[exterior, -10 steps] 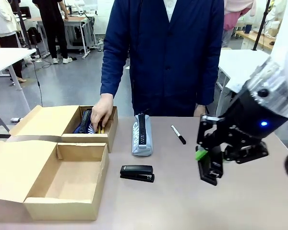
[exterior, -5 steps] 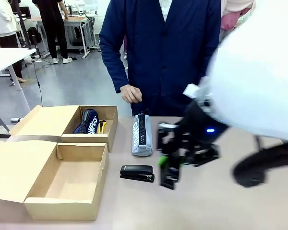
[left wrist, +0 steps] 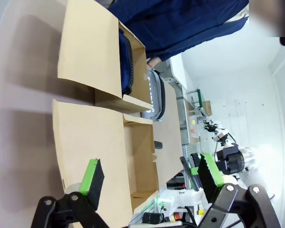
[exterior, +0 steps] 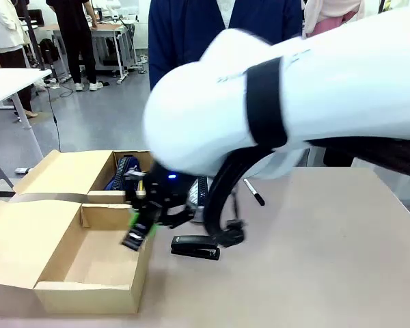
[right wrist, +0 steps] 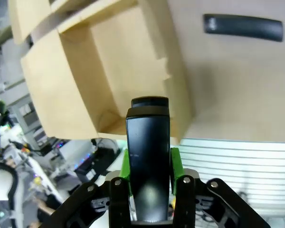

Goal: Place items inside the box.
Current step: Pick up a Pencil pouch or Stapler and place it inside the Mailer Box closest to the robot.

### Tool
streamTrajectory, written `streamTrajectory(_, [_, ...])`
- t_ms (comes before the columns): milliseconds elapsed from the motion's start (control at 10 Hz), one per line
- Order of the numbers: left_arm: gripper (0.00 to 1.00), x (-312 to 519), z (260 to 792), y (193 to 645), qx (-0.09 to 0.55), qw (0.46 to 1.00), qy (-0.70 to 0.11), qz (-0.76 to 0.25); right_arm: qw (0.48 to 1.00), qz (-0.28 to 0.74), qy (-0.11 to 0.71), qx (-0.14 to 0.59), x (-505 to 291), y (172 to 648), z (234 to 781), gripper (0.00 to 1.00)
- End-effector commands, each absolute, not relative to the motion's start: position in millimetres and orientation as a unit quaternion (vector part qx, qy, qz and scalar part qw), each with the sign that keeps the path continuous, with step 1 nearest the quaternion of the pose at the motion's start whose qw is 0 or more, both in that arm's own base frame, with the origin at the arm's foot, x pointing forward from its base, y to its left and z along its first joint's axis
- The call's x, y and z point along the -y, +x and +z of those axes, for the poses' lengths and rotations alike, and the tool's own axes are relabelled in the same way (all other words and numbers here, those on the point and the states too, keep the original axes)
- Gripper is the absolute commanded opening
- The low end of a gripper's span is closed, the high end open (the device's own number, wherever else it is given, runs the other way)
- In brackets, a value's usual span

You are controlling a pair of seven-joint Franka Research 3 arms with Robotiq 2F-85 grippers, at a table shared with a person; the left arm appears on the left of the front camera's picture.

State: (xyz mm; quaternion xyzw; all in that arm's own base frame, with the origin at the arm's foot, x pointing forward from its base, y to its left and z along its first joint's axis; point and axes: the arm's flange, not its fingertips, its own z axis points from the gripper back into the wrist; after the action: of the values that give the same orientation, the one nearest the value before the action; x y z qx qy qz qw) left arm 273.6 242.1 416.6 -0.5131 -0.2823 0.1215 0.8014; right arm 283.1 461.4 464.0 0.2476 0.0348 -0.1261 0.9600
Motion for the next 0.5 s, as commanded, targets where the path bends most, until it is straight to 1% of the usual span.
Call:
streamTrajectory(0, [1.0,-242,417,274,0.297,0.794,-0.519,0.114,0.966,-0.162,0.199,-0.019,-544,287,451,0.36])
streamTrajectory(200, [1.0,-242,417,274,0.297,0.794,-0.519,0.114,0.972,-0.171,0.163,-0.021,-582,281,427,0.36])
streamTrajectory(300, [1.0,-242,417,274,0.297,0.794,-0.519,0.114,0.969,-0.185,0.162,-0.022,-595,279,413,0.36])
streamTrajectory(400, [1.0,-242,417,274,0.297,0.794,-0.519,0.114,0.973,-0.16,0.167,-0.015,-605,279,406,0.36])
